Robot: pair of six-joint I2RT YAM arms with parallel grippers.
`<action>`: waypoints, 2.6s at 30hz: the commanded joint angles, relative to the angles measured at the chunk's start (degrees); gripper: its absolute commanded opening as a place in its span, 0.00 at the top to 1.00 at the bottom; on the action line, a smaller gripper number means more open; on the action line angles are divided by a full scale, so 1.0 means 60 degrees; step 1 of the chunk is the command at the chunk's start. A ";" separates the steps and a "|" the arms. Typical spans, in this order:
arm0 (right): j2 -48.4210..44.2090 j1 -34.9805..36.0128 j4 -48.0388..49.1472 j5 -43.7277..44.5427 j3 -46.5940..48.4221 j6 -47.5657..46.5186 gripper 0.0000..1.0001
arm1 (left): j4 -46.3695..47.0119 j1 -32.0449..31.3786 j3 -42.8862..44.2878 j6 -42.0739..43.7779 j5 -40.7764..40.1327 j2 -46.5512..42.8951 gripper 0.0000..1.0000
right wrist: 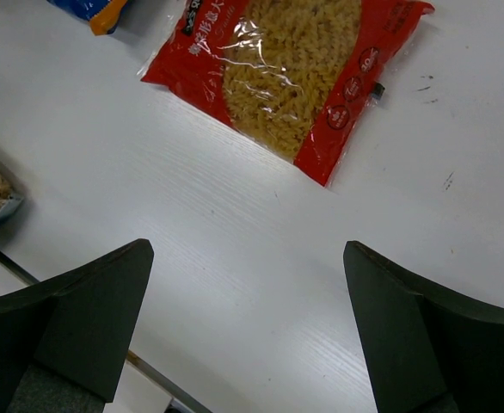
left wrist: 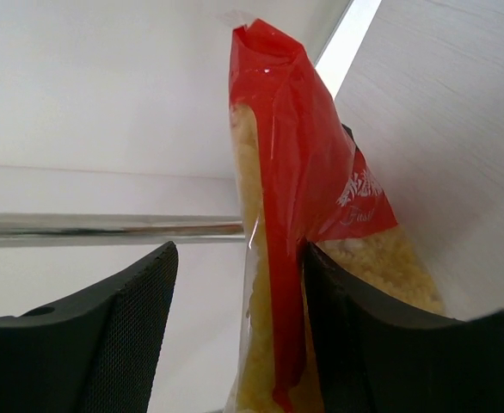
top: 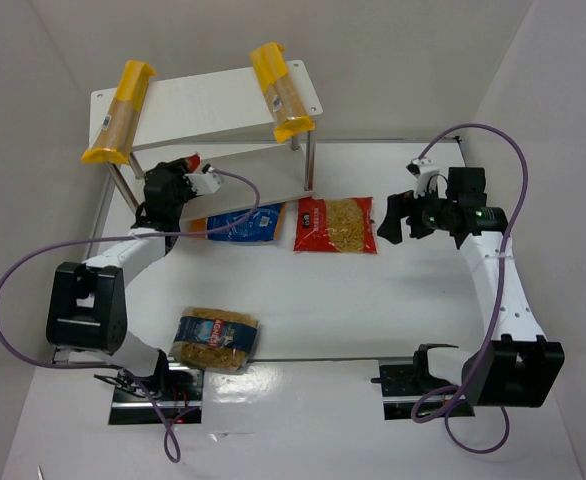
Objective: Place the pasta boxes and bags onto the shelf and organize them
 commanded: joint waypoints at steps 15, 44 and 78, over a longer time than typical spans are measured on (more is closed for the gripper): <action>-0.0297 -0.0389 0.0340 -0.0044 -0.0116 -0.0121 0.00 | 0.0575 0.0141 0.1523 0.0422 -0.1027 0.1740 0.33; -0.0560 -0.0565 0.0340 -0.0220 -0.0292 -0.0121 0.00 | -0.0286 -0.0283 0.3078 -0.0221 -0.1279 0.2299 0.23; -0.1117 -0.0565 0.0340 -0.0572 -0.0380 -0.0209 0.00 | -0.9526 -0.4487 0.4966 -0.4103 -0.0152 0.0395 0.18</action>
